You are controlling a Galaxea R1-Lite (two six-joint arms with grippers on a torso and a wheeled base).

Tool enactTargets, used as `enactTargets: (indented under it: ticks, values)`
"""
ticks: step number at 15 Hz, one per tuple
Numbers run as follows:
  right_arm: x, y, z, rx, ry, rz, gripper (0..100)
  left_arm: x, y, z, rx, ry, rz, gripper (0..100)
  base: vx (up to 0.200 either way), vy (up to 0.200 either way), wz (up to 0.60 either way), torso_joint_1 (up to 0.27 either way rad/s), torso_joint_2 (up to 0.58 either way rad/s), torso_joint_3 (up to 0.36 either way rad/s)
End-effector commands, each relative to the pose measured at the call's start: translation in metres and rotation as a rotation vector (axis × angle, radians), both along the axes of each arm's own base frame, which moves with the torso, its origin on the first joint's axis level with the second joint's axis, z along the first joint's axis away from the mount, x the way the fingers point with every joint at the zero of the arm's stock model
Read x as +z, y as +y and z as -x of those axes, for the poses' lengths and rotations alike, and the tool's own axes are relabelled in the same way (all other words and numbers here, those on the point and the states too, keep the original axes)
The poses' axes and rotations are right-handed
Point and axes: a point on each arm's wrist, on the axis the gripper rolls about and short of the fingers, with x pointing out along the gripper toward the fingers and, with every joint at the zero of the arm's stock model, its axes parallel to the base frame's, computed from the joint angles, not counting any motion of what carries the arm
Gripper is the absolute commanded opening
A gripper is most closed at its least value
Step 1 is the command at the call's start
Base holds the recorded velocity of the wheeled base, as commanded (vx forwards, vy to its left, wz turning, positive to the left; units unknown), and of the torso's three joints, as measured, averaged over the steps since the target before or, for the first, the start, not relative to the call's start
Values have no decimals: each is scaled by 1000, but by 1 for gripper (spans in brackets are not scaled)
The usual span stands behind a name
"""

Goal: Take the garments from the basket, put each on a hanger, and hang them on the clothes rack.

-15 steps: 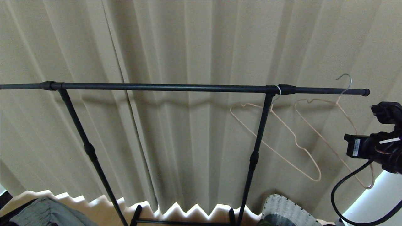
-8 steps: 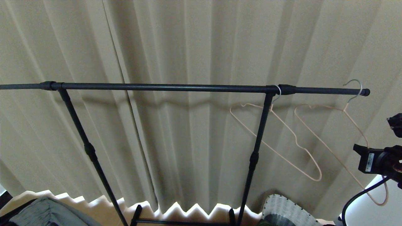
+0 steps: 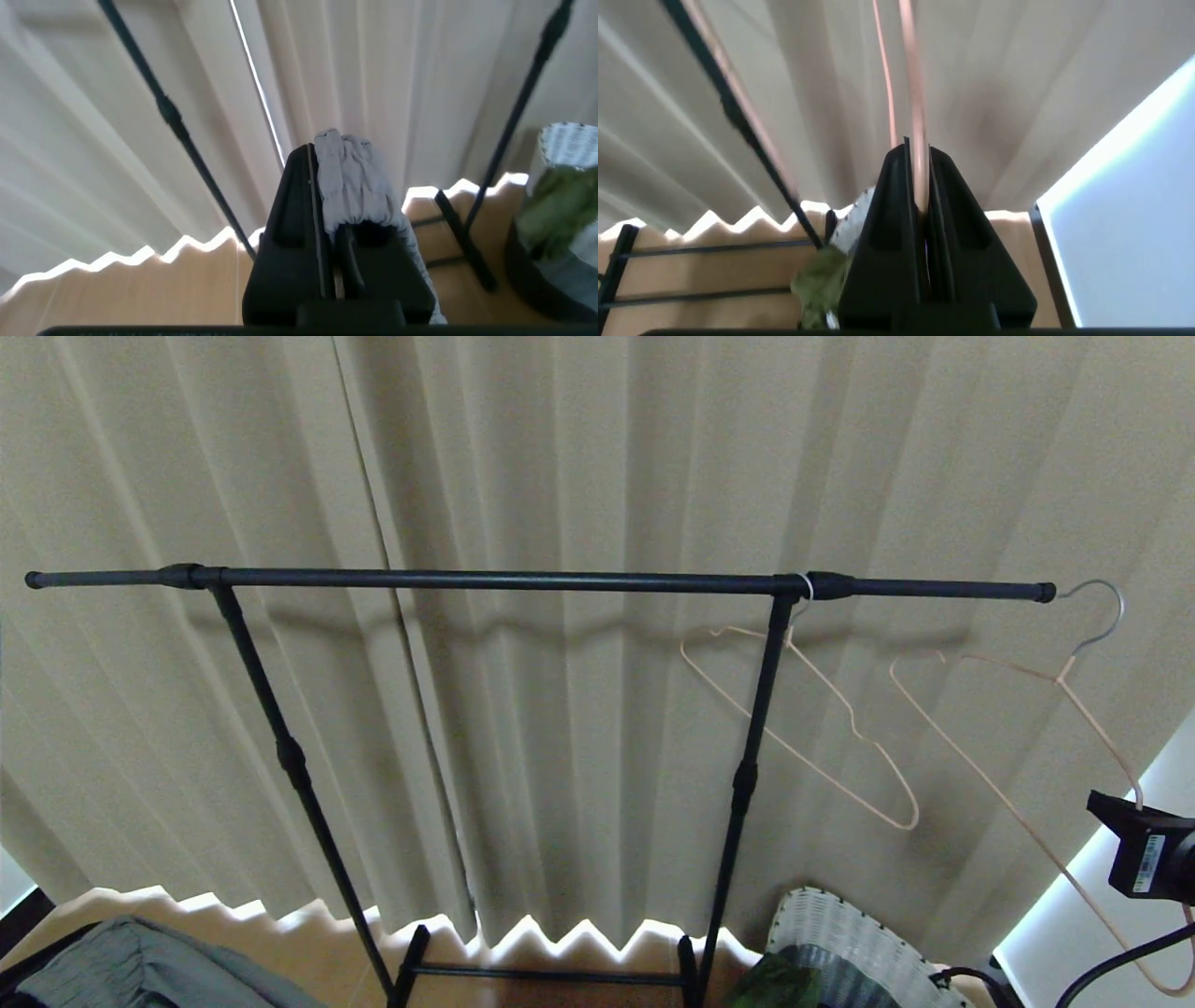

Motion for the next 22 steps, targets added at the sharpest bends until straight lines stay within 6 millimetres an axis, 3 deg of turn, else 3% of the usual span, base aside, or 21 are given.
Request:
enactTargets:
  ticks: [1,3,12,22]
  values:
    - [1,0,2,1,-11,1,0,0,0,0,0,-3,1,0,-200,0,0,-7,2,2]
    - [1,0,2,-1,-12,0,0,0,0,0,0,-1,0,0,-200,0,0,0,2,2]
    - [9,5,18,127,-83,-38,0,3,0,2,-4,-23,11,0,0,0,0,0,0,0]
    - [8,11,25,212,-93,-51,0,2,0,2,-4,-19,7,0,0,200,0,5,4,3]
